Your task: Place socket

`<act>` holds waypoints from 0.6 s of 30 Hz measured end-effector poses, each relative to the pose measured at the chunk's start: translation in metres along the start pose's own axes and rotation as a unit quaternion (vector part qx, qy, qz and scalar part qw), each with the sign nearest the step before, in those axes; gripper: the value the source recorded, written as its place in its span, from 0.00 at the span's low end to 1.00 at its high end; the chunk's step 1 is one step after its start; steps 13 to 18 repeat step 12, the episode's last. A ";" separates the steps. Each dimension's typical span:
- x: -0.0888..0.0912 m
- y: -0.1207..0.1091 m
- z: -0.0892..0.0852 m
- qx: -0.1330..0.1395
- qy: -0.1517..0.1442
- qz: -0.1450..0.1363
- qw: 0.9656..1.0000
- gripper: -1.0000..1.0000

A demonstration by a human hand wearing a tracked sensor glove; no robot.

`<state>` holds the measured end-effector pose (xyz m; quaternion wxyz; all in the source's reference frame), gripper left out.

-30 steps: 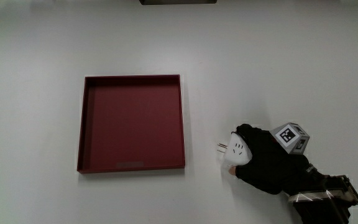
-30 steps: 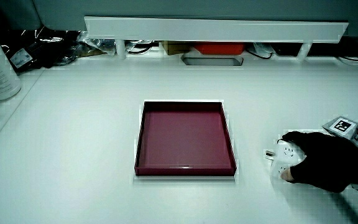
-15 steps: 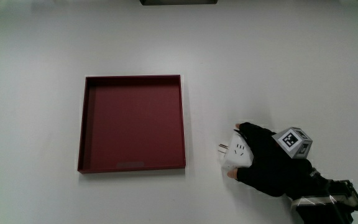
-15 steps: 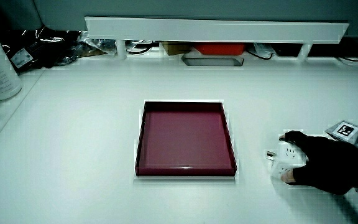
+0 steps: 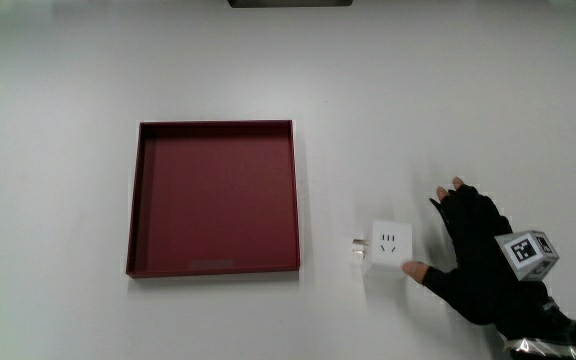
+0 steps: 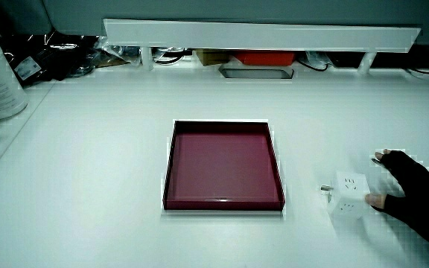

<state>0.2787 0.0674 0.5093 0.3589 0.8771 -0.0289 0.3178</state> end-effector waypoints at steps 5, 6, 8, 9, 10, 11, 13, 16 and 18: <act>0.016 -0.009 -0.010 -0.004 0.014 0.018 1.000 0.00; 0.009 -0.011 -0.010 -0.003 -0.002 0.016 1.000 0.00; 0.007 -0.017 -0.011 -0.011 0.024 0.020 0.999 0.00; 0.009 -0.020 -0.010 -0.011 0.048 0.020 0.999 0.00; 0.011 -0.024 -0.009 -0.008 0.037 0.014 0.999 0.00; 0.010 -0.028 -0.008 -0.007 0.011 -0.004 1.000 0.00; 0.015 -0.030 -0.011 -0.002 0.007 -0.005 1.000 0.00; 0.015 -0.030 -0.011 -0.002 0.007 -0.005 1.000 0.00; 0.015 -0.030 -0.011 -0.002 0.007 -0.005 1.000 0.00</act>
